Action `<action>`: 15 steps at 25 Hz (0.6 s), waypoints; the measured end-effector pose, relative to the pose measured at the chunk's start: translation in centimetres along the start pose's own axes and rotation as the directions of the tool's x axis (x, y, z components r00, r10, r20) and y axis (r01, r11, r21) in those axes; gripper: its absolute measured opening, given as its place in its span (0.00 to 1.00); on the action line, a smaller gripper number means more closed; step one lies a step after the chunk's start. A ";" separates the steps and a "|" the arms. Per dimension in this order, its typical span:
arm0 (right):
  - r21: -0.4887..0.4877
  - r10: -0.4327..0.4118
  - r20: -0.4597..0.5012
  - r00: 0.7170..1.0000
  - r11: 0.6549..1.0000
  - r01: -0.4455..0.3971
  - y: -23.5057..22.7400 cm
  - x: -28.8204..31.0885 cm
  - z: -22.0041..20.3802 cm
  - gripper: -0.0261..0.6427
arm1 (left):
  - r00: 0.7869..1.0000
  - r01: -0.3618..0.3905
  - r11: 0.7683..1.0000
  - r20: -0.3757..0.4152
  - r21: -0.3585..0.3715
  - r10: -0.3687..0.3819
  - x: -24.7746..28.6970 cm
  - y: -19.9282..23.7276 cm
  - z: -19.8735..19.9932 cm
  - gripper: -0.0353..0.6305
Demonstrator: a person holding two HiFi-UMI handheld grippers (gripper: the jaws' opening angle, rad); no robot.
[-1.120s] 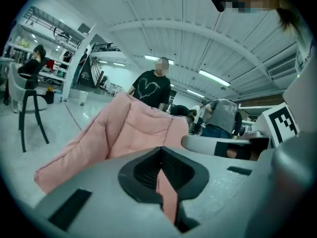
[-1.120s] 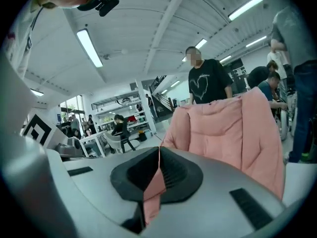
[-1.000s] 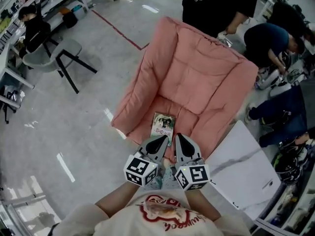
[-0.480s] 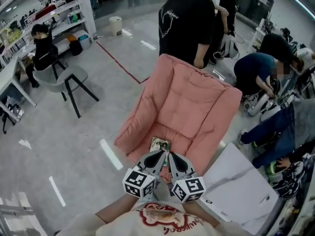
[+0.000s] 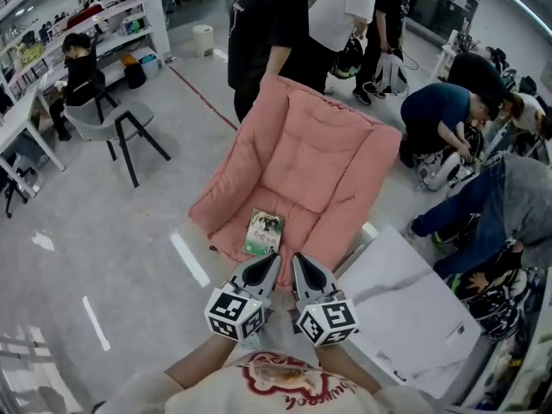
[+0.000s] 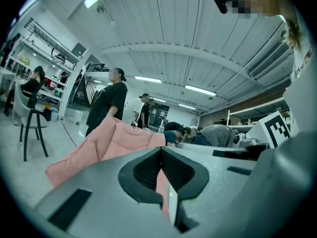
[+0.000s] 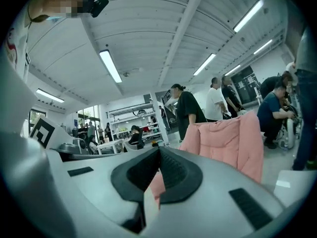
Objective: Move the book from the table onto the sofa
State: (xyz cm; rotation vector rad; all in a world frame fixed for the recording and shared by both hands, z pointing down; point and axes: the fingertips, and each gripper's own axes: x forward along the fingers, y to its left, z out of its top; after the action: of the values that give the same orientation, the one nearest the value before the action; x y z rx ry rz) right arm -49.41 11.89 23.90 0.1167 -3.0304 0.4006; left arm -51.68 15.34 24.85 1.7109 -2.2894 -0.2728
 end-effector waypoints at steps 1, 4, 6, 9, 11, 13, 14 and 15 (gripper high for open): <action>-0.004 0.001 -0.002 1.000 1.000 -0.001 0.1 -1.9 -0.5 0.04 | 1.000 -0.008 1.000 0.002 -0.005 0.008 -0.9 -1.5 -0.9 0.06; -0.029 0.017 0.000 1.000 0.999 -0.017 1.0 -7.1 -1.2 0.04 | 0.999 -0.032 0.999 0.004 -0.024 0.032 -3.7 -6.0 -3.6 0.06; -0.027 0.039 -0.003 0.999 0.999 -0.039 1.8 -9.7 -1.4 0.04 | 0.999 -0.050 0.998 -0.003 -0.035 0.050 -5.4 -8.3 -4.8 0.06; -0.034 0.056 -0.006 0.998 0.998 -0.056 3.2 -12.6 -1.5 0.04 | 0.999 -0.054 0.998 -0.002 -0.036 0.054 -7.5 -10.8 -5.2 0.06; -0.050 0.059 0.000 0.998 0.997 -0.059 3.9 -14.2 -1.1 0.04 | 0.998 -0.058 0.998 0.012 -0.025 0.058 -8.6 -11.9 -4.7 0.06; -0.058 0.074 0.009 0.997 0.996 -0.074 4.5 -15.1 -0.5 0.04 | 0.997 -0.072 0.997 0.030 -0.015 0.073 -9.5 -12.6 -3.9 0.06; -0.058 0.085 0.012 0.996 0.995 -0.084 4.8 -15.6 -0.3 0.04 | 0.996 -0.082 0.997 0.039 -0.011 0.082 -9.9 -12.9 -3.7 0.06; -0.059 0.094 0.015 0.995 0.994 -0.093 5.0 -16.0 -0.3 0.04 | 0.995 -0.090 0.996 0.046 -0.008 0.090 -10.3 -13.2 -3.7 0.06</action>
State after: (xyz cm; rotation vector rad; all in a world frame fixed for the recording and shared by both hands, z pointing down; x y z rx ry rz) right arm -33.88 17.85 21.43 -0.0255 -3.0697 0.3198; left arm -35.80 21.50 23.22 1.6094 -2.3891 -0.3033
